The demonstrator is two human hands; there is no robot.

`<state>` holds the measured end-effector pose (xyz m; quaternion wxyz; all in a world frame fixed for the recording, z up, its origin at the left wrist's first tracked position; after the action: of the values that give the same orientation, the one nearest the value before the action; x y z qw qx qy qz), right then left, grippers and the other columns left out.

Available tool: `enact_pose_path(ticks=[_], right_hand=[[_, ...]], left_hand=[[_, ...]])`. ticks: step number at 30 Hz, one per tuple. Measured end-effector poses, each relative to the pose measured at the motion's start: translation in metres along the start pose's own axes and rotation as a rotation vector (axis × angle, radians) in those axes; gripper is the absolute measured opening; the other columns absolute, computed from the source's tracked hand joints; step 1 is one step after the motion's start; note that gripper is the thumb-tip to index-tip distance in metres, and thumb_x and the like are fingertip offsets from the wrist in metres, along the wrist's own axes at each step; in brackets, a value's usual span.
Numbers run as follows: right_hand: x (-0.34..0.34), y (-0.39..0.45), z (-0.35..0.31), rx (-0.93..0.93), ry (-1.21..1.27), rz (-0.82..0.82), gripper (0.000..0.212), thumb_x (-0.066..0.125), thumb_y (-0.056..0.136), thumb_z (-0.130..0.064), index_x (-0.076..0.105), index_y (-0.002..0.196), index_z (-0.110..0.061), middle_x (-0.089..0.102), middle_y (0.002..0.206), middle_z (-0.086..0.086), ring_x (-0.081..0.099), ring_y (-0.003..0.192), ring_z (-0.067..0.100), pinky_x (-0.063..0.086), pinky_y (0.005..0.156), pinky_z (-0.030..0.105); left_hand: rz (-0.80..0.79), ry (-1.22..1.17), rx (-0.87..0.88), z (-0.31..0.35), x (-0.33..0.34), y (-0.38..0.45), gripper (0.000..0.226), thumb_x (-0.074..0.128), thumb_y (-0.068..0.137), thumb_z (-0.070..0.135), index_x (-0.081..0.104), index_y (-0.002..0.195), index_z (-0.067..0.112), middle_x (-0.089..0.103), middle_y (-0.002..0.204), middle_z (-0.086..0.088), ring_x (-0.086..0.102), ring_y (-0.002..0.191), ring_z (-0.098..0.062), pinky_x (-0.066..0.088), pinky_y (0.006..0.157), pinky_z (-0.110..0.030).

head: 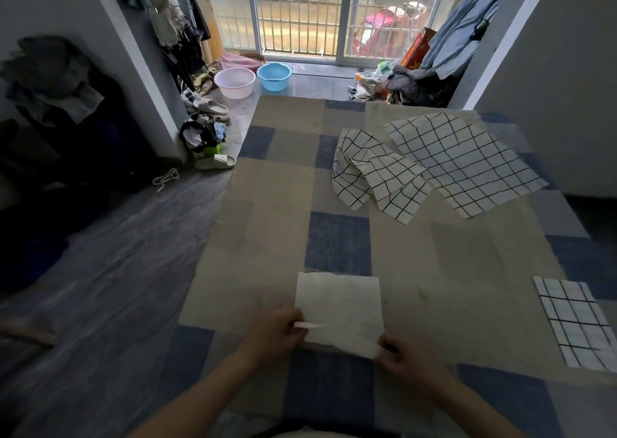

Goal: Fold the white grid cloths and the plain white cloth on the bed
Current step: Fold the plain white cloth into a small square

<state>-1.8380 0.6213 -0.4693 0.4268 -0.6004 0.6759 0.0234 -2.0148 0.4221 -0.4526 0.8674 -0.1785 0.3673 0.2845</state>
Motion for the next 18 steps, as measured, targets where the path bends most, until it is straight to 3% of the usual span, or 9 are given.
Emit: enact_pose_path(ticks=[2,4,8,13,18], right_hand=[[-0.011,0.005,0.000,0.087,0.032,0.016,0.018,0.062,0.075,-0.050,0.054,0.085,-0.038,0.055,0.085,-0.016,0.055,0.088,0.008,0.046,0.081,0.029],[-0.027,0.012,-0.006,0.138,0.114,0.094,0.017,0.069,0.085,-0.030,0.055,0.094,-0.031,0.057,0.088,-0.008,0.056,0.090,0.013,0.042,0.077,0.025],[-0.048,0.034,-0.016,0.149,0.215,0.205,0.010,0.069,0.086,-0.016,0.061,0.083,-0.020,0.059,0.074,-0.005,0.057,0.077,0.016,0.039,0.058,0.014],[-0.057,0.059,-0.012,0.238,0.276,0.330,0.015,0.073,0.082,-0.023,0.069,0.093,-0.013,0.068,0.089,0.002,0.062,0.085,0.019,0.048,0.076,0.029],[-0.067,0.069,-0.019,0.228,0.212,0.395,0.008,0.071,0.083,-0.021,0.064,0.084,-0.019,0.063,0.076,-0.005,0.054,0.067,0.006,0.038,0.057,0.023]], left_hand=[[0.018,-0.058,-0.113,-0.008,-0.002,0.007,0.023,0.064,0.081,0.038,0.065,0.073,0.017,0.050,0.061,0.014,0.047,0.060,-0.003,0.035,0.057,-0.022],[0.008,-0.089,-0.203,-0.015,-0.003,0.014,0.023,0.069,0.084,0.034,0.060,0.066,0.023,0.047,0.056,0.014,0.045,0.054,-0.001,0.034,0.056,-0.023],[-0.005,-0.083,-0.324,-0.020,-0.006,0.027,0.029,0.067,0.087,0.037,0.052,0.065,0.024,0.050,0.061,0.011,0.049,0.063,-0.007,0.034,0.058,-0.024],[0.081,-0.058,-0.408,-0.024,-0.014,0.041,0.036,0.067,0.087,0.039,0.049,0.059,0.024,0.054,0.061,0.009,0.053,0.064,-0.012,0.032,0.052,-0.021],[0.127,-0.005,-0.432,-0.030,-0.017,0.058,0.039,0.070,0.081,0.044,0.045,0.057,0.027,0.051,0.055,0.011,0.055,0.061,-0.012,0.031,0.056,-0.029]])
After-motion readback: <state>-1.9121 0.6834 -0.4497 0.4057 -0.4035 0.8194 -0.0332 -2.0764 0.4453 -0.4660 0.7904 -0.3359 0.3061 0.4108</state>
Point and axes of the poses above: each hand's wrist, its own y-axis towards the middle knuckle, its own x-axis out of the palm, z = x × y, the point moved 7 cm from there along y, towards the middle knuckle
